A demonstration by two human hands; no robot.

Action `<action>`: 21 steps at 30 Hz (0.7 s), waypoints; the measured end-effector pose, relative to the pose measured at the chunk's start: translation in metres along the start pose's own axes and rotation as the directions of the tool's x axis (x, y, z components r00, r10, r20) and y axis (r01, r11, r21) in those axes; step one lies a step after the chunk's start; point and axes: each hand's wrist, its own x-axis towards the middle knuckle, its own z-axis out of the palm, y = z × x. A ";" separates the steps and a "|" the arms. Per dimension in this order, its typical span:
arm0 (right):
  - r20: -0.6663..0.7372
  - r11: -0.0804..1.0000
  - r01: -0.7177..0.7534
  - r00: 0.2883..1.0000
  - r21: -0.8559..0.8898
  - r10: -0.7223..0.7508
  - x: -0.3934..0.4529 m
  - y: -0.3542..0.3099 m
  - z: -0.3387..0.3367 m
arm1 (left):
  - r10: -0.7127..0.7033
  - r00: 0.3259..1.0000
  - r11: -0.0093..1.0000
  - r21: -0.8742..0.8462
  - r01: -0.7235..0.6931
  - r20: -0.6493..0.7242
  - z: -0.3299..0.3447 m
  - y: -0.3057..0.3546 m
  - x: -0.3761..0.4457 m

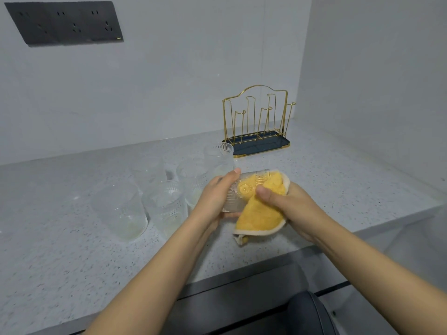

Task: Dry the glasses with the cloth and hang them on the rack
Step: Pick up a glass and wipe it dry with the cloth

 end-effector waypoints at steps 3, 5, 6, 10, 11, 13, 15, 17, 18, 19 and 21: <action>-0.143 0.992 0.004 0.990 0.124 0.014 0.001 0.003 -0.002 | 0.033 0.997 0.997 -0.067 -0.037 -0.065 0.002 -0.002 -0.004; -0.156 0.987 -0.057 0.984 0.152 0.081 -0.001 0.001 -0.006 | 0.077 0.989 0.993 -0.082 -0.088 -0.130 0.000 -0.001 -0.006; -0.126 0.983 -0.106 0.984 0.153 0.126 -0.003 -0.001 -0.010 | 0.098 0.984 0.991 -0.079 -0.111 -0.151 -0.002 0.000 -0.005; 0.225 0.890 -0.356 0.927 0.284 0.299 -0.005 -0.019 -0.031 | 0.164 0.979 0.986 0.011 -0.164 -0.124 -0.007 0.002 -0.007; 0.279 0.851 -0.391 0.911 0.350 0.304 -0.004 -0.020 -0.035 | 0.171 0.979 0.985 0.024 -0.169 -0.113 -0.008 0.002 -0.008; 0.285 0.806 -0.387 0.916 0.448 0.281 0.000 -0.021 -0.037 | 0.171 0.981 0.985 0.017 -0.170 -0.095 -0.008 0.002 -0.010; 0.260 0.851 -0.336 0.934 0.403 0.245 0.002 -0.021 -0.032 | 0.169 0.982 0.986 0.019 -0.168 -0.079 -0.008 0.002 -0.010; 0.275 0.912 -0.307 0.933 0.274 0.232 0.002 -0.019 -0.019 | 0.174 0.982 0.984 0.034 -0.172 -0.075 -0.007 0.001 -0.010; 0.275 0.923 -0.299 0.934 0.243 0.230 0.002 -0.016 -0.015 | 0.178 0.981 0.984 0.043 -0.175 -0.079 -0.007 0.000 -0.010; 0.261 0.925 -0.295 0.937 0.239 0.232 0.002 -0.013 -0.011 | 0.178 0.980 0.983 0.054 -0.174 -0.087 -0.005 0.000 -0.010; 0.238 0.925 -0.277 0.947 0.259 0.217 0.001 -0.008 -0.007 | 0.165 0.980 0.985 0.072 -0.157 -0.109 -0.002 -0.001 -0.011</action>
